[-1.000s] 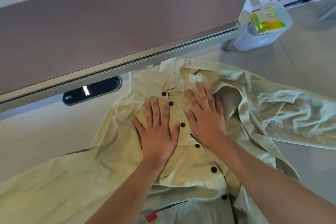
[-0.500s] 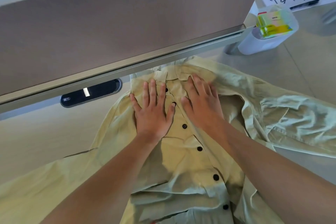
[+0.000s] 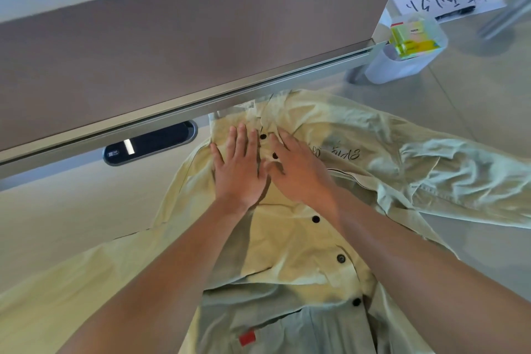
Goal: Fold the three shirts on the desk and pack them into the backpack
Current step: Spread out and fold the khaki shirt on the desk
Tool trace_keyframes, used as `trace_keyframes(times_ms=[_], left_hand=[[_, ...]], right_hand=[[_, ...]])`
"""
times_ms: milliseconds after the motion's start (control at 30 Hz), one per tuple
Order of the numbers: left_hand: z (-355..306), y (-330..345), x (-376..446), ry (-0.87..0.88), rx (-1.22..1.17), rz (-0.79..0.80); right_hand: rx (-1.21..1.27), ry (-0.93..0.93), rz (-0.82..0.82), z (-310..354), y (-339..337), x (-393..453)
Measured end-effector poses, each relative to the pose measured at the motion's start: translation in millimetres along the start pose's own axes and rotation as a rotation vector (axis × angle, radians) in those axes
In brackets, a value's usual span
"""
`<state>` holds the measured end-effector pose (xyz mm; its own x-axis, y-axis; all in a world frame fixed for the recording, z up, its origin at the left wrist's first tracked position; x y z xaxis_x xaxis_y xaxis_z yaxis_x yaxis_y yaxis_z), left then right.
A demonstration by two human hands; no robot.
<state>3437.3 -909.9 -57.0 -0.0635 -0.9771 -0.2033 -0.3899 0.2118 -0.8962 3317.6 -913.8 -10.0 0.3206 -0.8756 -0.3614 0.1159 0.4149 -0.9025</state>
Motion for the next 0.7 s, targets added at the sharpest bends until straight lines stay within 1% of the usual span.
trace_keyframes(times_ms=[33, 100, 167, 233, 300, 400, 567, 700], left_hand=[[2, -5, -5, 0.007, -0.005, -0.016], [3, -15, -14, 0.020, 0.004, -0.048], [-6, -20, -18, 0.045, -0.007, -0.046], [-25, -21, -15, 0.062, -0.069, -0.021], [-47, -18, -10, 0.072, -0.137, 0.015], [-72, -8, -9, 0.046, -0.189, 0.055], [-79, 3, -14, -0.012, -0.271, 0.046], [-78, 5, -19, -0.027, -0.259, 0.031]], right_hand=[[0.034, -0.029, -0.005, -2, 3, -4], [0.098, -0.029, -0.061, -14, 0, -19], [0.064, -0.001, -0.140, -31, -8, -42], [-0.019, 0.038, -0.172, -50, -11, -64], [-0.056, 0.083, -0.163, -72, -7, -84], [-0.029, 0.142, -0.145, -104, -3, -114], [-0.023, 0.255, -0.110, -141, 13, -147], [-0.064, 0.302, -0.174, -146, 16, -159]])
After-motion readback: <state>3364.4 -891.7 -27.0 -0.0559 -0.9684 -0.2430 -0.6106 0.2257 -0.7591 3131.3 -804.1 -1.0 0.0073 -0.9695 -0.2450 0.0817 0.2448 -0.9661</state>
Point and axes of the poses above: each hand's wrist, its own x-axis towards the middle knuckle, its own y-axis out of the palm, z = x × y, the point moved 9 cm from there along x, towards the middle knuckle, and after that the axes turned 12 degrees about -x, right-handed, at the moved point
